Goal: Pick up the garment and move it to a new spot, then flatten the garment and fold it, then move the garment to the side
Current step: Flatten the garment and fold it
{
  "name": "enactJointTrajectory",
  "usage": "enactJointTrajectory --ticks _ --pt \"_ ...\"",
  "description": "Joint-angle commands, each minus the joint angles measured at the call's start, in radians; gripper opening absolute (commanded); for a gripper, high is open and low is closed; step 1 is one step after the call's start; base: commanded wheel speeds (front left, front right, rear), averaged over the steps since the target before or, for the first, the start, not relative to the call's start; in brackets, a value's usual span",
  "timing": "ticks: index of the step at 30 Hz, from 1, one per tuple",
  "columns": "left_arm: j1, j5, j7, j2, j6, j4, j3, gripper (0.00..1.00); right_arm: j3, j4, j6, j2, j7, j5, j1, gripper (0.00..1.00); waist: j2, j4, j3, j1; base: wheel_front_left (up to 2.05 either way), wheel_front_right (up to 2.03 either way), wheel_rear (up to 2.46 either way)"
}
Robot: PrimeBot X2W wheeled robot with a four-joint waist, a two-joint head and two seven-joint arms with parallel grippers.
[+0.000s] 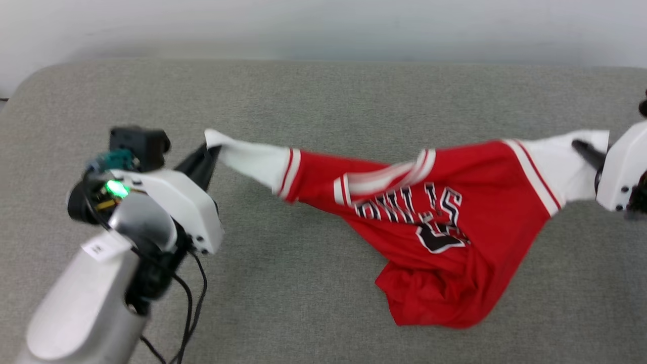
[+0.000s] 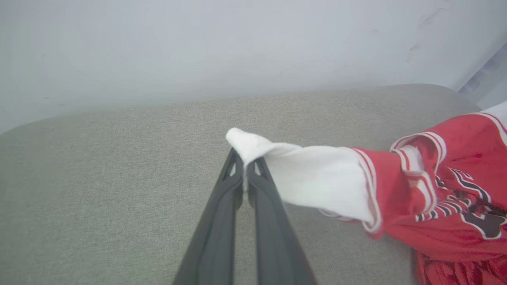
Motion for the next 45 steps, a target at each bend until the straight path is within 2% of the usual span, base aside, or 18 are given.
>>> enactJointTrajectory --ticks 1,8,13,18,27,36,45 --pt "-0.121 -0.038 -0.004 -0.006 -0.022 0.065 0.048 0.0 -0.019 -0.016 -0.001 0.019 -0.02 -0.035 -0.083 0.0 -0.0001 -0.021 -0.004 0.0 0.0 0.0 0.0" --pt "-0.398 -0.019 -0.037 -0.025 -0.043 0.248 0.088 0.0 -0.051 0.013 -0.001 0.05 -0.063 -0.11 -0.279 0.0 -0.0001 -0.039 0.03 0.0 0.0 0.0 0.0" --pt "-0.616 0.025 -0.097 -0.028 -0.051 0.388 0.103 0.0 -0.071 0.049 -0.001 0.074 -0.117 -0.167 -0.457 0.0 -0.0001 -0.048 0.079 0.0 0.0 0.0 0.0" --pt "-0.82 0.066 -0.158 -0.018 -0.062 0.516 0.112 0.0 -0.086 0.091 -0.001 0.102 -0.197 -0.216 -0.634 0.0 -0.0001 -0.06 0.133 0.0 0.0 0.0 0.0" --pt "-1.062 0.112 -0.244 0.016 -0.08 0.639 0.121 0.0 -0.087 0.196 -0.001 0.126 -0.302 -0.269 -0.881 0.0 -0.0001 -0.073 0.243 0.0 0.0 0.0 0.0" --pt "-1.149 0.084 -0.301 -0.015 -0.108 0.747 0.136 0.0 -0.04 0.31 -0.001 0.155 -0.383 -0.271 -1.024 0.0 -0.0001 -0.063 0.378 0.0 0.0 0.0 0.0" --pt "-1.077 0.007 -0.306 -0.059 -0.166 0.895 0.153 0.0 0.037 0.414 -0.001 0.157 -0.445 -0.207 -0.989 0.0 -0.0001 -0.054 0.427 0.0 0.0 0.0 0.0"
